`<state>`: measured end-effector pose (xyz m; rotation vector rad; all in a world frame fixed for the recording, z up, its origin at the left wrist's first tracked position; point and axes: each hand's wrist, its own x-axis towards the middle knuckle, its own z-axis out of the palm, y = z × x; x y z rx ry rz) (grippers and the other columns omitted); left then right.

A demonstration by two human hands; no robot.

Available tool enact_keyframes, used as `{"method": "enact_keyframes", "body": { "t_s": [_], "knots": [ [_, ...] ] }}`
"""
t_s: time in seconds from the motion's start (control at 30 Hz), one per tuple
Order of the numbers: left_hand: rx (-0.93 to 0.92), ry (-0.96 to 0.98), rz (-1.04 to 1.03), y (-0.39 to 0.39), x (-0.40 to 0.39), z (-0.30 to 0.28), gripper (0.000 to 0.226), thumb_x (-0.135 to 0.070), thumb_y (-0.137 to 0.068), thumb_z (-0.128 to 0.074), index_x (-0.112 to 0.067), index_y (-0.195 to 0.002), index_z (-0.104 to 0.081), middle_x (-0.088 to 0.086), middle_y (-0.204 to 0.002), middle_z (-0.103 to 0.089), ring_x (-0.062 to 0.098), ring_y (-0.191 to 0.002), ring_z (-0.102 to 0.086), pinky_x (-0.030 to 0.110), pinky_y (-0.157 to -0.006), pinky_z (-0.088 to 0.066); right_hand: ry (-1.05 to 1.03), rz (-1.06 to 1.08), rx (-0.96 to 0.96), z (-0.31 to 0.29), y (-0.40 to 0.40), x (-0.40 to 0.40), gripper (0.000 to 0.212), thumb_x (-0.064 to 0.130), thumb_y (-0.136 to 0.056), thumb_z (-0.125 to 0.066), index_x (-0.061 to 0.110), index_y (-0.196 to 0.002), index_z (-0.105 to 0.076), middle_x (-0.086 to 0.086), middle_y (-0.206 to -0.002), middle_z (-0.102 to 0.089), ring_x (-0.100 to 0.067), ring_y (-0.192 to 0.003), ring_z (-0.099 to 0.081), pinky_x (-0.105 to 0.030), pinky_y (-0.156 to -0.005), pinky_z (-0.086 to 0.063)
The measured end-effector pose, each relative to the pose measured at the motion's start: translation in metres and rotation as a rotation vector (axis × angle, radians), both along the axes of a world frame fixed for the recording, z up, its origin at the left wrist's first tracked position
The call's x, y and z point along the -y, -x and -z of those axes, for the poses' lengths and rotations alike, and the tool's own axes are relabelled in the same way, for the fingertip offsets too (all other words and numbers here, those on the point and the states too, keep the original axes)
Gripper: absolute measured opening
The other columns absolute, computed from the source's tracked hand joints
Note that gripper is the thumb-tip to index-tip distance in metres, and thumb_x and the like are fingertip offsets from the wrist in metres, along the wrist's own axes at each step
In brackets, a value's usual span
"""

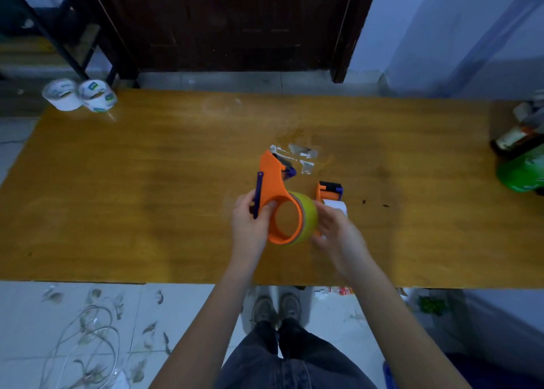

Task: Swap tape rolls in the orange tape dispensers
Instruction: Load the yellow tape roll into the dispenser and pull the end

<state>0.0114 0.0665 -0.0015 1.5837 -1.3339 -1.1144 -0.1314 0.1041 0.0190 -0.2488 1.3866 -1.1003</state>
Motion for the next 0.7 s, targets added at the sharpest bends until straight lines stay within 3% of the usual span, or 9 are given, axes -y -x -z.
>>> {"method": "enact_keyframes", "body": {
  "t_s": [0.07, 0.17, 0.27, 0.43, 0.7],
  "knots": [
    [0.190, 0.045, 0.009, -0.008, 0.010, 0.009, 0.031, -0.017, -0.084, -0.066, -0.012, -0.115, -0.063, 0.001, -0.096, -0.054, 0.022, -0.090, -0.056, 0.029, -0.075, -0.043, 0.146, -0.077, -0.279, -0.003, 0.006, -0.005, 0.030, 0.014, -0.096, -0.048, 0.010, -0.125, -0.055, -0.003, -0.115, -0.060, -0.017, -0.114, -0.056, -0.035, -0.097, -0.048],
    [0.453, 0.036, 0.048, -0.013, 0.018, 0.022, 0.036, -0.027, -0.084, -0.065, -0.018, -0.119, -0.062, 0.002, -0.100, -0.058, 0.025, -0.090, -0.058, 0.037, -0.072, -0.047, 0.247, -0.529, -0.806, 0.007, -0.005, -0.002, 0.049, 0.020, -0.087, -0.064, 0.013, -0.133, -0.048, 0.004, -0.123, -0.053, -0.010, -0.115, -0.051, -0.025, -0.094, -0.048],
    [0.523, -0.007, 0.067, -0.008, 0.019, 0.037, 0.036, -0.030, -0.087, -0.062, -0.019, -0.121, -0.061, 0.005, -0.104, -0.059, 0.026, -0.090, -0.059, 0.031, -0.066, -0.040, 0.248, -0.758, -1.113, 0.032, -0.021, 0.011, 0.052, 0.023, -0.086, -0.063, 0.016, -0.134, -0.045, -0.002, -0.129, -0.051, -0.017, -0.117, -0.053, -0.030, -0.094, -0.047],
    [0.535, -0.127, 0.052, 0.004, 0.023, 0.059, 0.035, -0.031, -0.086, -0.062, -0.021, -0.120, -0.061, 0.007, -0.107, -0.060, 0.030, -0.095, -0.061, 0.036, -0.071, -0.046, 0.063, -0.824, -1.261, 0.051, -0.032, 0.027, 0.040, 0.002, -0.089, -0.048, 0.006, -0.128, -0.046, -0.014, -0.126, -0.050, -0.030, -0.110, -0.055, -0.034, -0.085, -0.046],
    [0.522, -0.123, 0.019, 0.006, 0.029, 0.066, 0.035, -0.034, -0.085, -0.063, -0.023, -0.117, -0.064, 0.002, -0.102, -0.065, 0.025, -0.090, -0.062, 0.031, -0.067, -0.043, 0.011, -0.821, -1.364, 0.063, -0.036, 0.040, 0.033, -0.002, -0.087, -0.048, 0.004, -0.119, -0.049, -0.016, -0.120, -0.053, -0.030, -0.105, -0.056, -0.034, -0.081, -0.049]
  ]
}}
